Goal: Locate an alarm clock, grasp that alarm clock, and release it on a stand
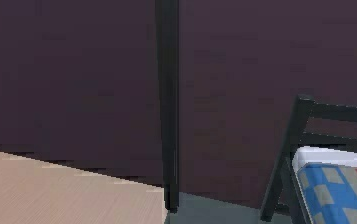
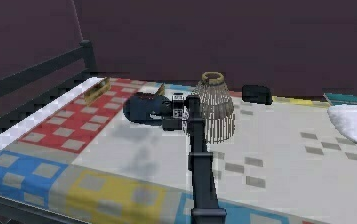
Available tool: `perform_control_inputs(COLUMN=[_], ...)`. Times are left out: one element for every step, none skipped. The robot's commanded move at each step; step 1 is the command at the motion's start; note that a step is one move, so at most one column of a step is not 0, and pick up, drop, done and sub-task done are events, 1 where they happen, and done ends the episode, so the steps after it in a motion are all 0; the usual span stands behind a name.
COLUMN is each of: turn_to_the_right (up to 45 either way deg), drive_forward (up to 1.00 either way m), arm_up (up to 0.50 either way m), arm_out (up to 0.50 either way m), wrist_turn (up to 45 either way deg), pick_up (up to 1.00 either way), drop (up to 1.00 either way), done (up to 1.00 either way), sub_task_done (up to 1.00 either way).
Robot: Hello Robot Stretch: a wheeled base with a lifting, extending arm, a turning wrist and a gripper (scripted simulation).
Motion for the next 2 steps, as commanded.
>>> perform_control_inputs(turn_to_the_right=[0.0,0.0], drive_forward=[0.00,0.00], arm_up=[0.18,0.00], arm_out=[0.00,0.00], wrist_turn=[0.0,-45.0], pick_up=[0.00,0.00], drop=[0.00,0.00], done=[0.00,0.00], sub_task_done=[0.00,0.00])
